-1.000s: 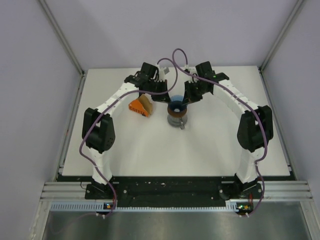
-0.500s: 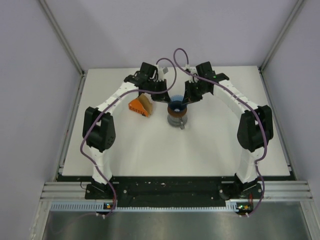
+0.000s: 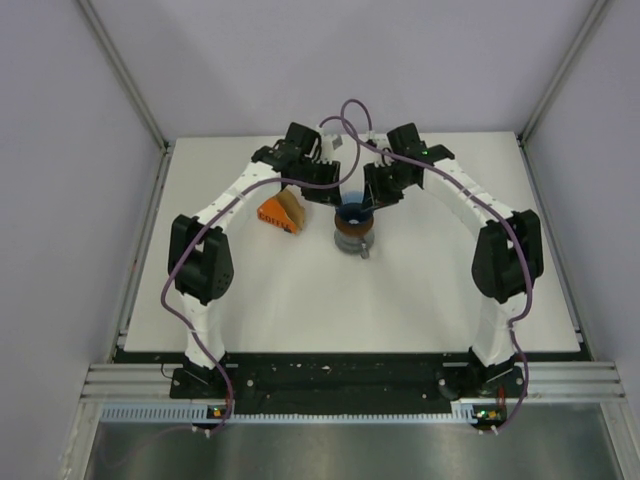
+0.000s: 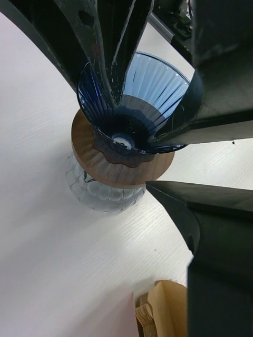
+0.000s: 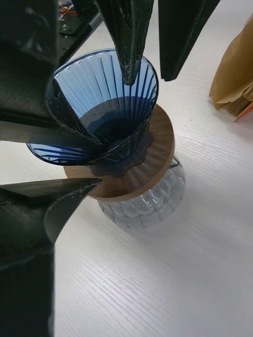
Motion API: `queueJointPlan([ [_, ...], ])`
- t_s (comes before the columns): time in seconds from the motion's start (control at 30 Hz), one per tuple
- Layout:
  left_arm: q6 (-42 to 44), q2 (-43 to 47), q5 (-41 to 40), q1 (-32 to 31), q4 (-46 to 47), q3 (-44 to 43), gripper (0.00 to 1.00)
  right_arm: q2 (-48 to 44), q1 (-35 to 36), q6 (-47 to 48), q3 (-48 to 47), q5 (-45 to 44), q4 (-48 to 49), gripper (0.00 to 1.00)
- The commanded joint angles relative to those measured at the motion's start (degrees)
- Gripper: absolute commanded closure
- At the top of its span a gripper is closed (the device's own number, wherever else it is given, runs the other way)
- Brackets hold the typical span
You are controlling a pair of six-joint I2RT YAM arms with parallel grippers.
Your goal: Place the coffee filter in the dripper
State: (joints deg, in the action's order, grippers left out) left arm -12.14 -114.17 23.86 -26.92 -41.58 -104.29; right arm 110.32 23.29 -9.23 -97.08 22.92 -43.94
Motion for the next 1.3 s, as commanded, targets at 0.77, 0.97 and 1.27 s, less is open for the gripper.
queueJointPlan([
  [0.77,13.7,10.8,-14.6,20.3,-0.9,-2.3,0.23,-9.3,6.6,10.6,-6.3,-6.6,3.9,0.53],
  [0.97,16.9,6.1,-13.8,20.5,-0.7,-3.1,0.25,-8.0,8.3,10.9,-6.0,-6.2,4.5,0.53],
  [1.27,17.8,-1.8,-14.7,20.5,-2.1,-7.0,0.48,-7.6,10.7,11.3,-4.6,-4.7,6.8,0.53],
])
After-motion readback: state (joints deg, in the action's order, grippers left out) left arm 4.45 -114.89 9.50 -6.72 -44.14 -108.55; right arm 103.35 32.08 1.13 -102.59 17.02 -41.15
